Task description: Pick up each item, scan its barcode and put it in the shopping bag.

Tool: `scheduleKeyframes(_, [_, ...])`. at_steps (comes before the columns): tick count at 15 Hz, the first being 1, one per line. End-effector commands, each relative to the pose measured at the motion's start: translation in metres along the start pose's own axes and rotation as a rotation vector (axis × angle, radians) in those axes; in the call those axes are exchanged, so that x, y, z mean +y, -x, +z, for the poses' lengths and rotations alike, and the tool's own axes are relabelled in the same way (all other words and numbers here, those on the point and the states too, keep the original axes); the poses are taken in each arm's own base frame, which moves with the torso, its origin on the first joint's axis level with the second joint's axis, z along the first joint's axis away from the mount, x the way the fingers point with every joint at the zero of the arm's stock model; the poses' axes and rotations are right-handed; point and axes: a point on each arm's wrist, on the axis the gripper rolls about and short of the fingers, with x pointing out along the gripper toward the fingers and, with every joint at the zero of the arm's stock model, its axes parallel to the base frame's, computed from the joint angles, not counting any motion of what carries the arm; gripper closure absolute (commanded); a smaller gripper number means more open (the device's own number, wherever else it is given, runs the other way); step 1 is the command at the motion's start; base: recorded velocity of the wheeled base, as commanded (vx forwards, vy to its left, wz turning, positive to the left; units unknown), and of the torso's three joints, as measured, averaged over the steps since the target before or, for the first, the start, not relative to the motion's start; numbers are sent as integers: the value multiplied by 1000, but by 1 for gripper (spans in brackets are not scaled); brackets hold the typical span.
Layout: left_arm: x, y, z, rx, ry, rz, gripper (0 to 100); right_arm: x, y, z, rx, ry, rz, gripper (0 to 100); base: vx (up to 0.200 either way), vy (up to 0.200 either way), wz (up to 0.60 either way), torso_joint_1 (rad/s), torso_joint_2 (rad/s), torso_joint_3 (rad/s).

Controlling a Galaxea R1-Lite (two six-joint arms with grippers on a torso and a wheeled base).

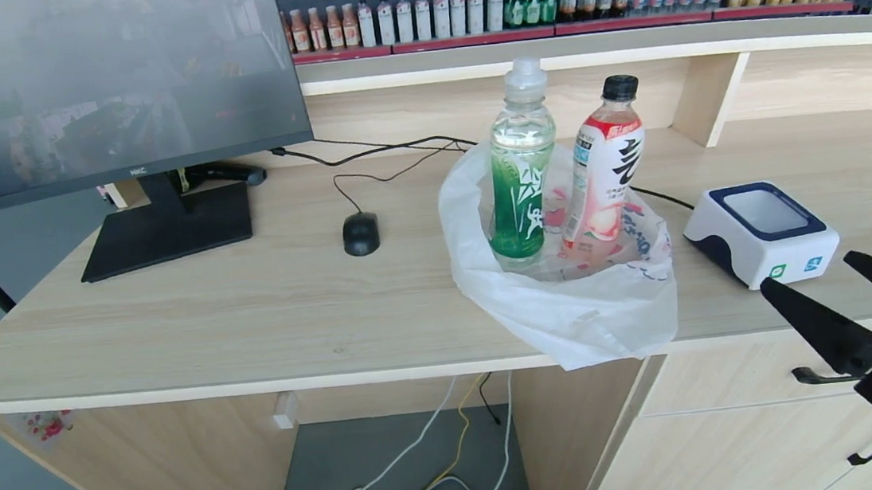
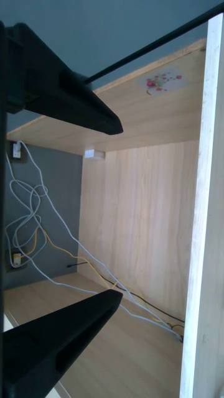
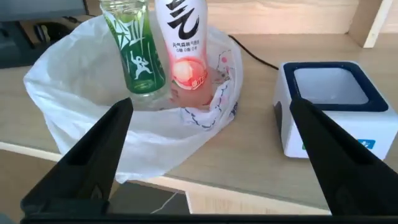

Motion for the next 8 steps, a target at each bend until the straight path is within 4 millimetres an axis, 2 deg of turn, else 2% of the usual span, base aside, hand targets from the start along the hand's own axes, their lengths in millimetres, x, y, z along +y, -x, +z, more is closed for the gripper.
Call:
scheduleKeyframes(1, [0,0,0,-1,0,-1,0,-6,56,7,-1,-23,-30,0,0,0,0,0,0,0])
scheduleKeyframes(5, [0,0,0,1,0,-1,0,-8,124,-27,175,57,16,0,0,0,0,0,0,0])
scheduleKeyframes(7, [0,0,0,1,2,0,0,-12,160,-55,193,136,40,0,0,0,0,0,0,0])
scheduleKeyframes(8, [0,0,0,-1,2,0,0,-12,168,-58,179,128,47,0,0,0,0,0,0,0])
